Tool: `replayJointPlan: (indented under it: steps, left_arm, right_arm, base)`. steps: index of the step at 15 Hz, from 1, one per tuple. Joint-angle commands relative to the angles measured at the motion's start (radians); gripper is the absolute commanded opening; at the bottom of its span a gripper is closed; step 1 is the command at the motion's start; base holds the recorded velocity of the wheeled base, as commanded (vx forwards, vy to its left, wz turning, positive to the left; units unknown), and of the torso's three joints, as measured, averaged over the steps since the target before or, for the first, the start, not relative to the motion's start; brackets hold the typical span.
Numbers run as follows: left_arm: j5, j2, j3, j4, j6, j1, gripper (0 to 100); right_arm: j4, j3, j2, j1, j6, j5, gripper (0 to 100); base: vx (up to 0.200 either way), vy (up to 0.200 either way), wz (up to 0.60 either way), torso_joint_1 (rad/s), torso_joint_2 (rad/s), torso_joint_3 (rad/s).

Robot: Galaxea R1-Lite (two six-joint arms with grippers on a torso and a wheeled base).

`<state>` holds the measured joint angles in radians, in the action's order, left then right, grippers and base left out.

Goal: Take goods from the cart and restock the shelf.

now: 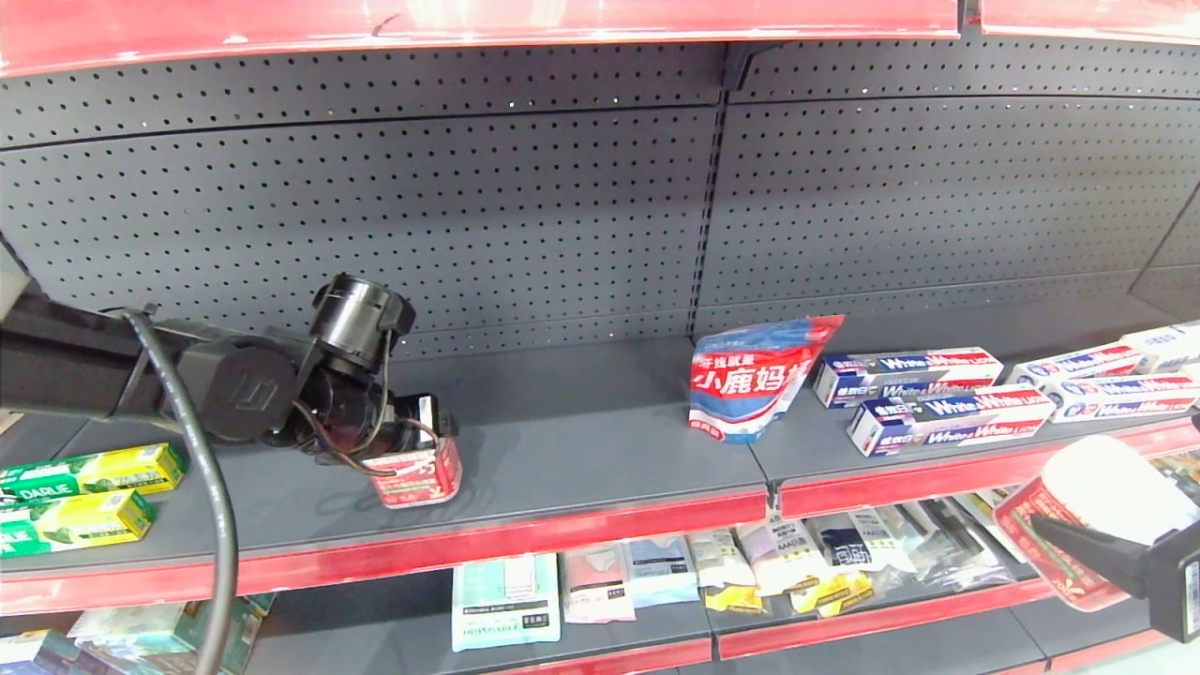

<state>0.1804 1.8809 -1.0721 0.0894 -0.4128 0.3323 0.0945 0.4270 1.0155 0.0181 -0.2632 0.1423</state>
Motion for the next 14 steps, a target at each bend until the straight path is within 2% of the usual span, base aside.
replayJointPlan:
  steps: [1,14]
  left_arm:
    - [0.001,0.004,0.023,-0.008,0.002,0.002,0]
    - [0.005,-0.016,0.055,-0.005,0.009,0.008,0]
  right_arm:
    - [0.001,0.001,0.001,0.0,0.001,0.0,0]
    - [0.001,-0.001,0.001,0.0,-0.001,0.0,0]
  base:
    - [0.0,0.0,0.0,0.0,0.0,0.0]
    - [0.0,0.0,0.0,0.0,0.0,0.0]
